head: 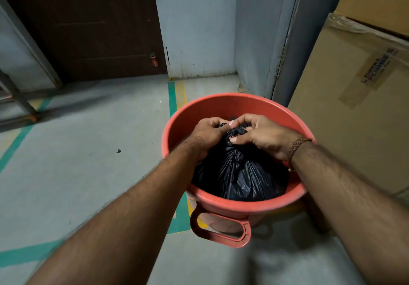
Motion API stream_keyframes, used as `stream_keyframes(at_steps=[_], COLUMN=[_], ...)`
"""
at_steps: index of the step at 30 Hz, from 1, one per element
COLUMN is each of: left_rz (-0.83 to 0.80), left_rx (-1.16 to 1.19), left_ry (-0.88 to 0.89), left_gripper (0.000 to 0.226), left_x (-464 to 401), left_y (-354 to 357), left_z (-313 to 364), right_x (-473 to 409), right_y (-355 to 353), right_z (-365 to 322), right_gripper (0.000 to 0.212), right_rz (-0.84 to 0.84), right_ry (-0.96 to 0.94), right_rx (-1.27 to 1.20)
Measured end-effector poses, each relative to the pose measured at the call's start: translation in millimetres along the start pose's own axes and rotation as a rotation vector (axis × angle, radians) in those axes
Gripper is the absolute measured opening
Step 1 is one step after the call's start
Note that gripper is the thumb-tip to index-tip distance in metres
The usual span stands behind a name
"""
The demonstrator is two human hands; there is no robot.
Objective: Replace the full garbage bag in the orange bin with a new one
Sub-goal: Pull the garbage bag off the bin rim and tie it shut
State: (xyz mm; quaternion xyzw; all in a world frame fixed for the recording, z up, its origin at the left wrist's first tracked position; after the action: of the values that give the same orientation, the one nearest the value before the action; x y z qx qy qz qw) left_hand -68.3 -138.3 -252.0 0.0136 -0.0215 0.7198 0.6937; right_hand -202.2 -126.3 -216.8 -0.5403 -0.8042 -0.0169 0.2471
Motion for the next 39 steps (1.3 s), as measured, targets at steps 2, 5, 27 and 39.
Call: stream_keyframes(at_steps=[2, 5, 27, 39], left_rz=[0.005, 0.000, 0.065, 0.011], left_rx=[0.010, 0.033, -0.038, -0.219], left_ry=[-0.023, -0.051, -0.138, -0.134], left_gripper=[0.008, 0.004, 0.017, 0.016], left_x=[0, 2, 9, 6], left_y=[0, -1, -13, -13], left_z=[-2, -4, -7, -8], right_x=[-3, -5, 32, 39], right_y=[-3, -11, -5, 21], right_z=[-5, -14, -52, -60], right_gripper=[0.027, 0.009, 0.012, 0.021], right_rz=[0.070, 0.203, 0.477, 0.456], right_ry=[-0.103, -0.219, -0.465, -0.567], right_rx=[0.080, 0.237, 0.554, 0.884])
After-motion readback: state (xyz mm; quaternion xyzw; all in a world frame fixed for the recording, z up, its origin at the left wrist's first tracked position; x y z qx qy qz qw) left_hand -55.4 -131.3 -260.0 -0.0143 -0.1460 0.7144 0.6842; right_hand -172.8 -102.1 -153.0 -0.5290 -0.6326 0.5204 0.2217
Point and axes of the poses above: each hand's wrist, its own x-axis away from the middle knuckle, its own y-axis out of the palm, z = x × y, the point moved 10 cm from there along -x, towards the middle knuckle, and after that the axes turned 9 degrees about y, right-handed, at the moved point
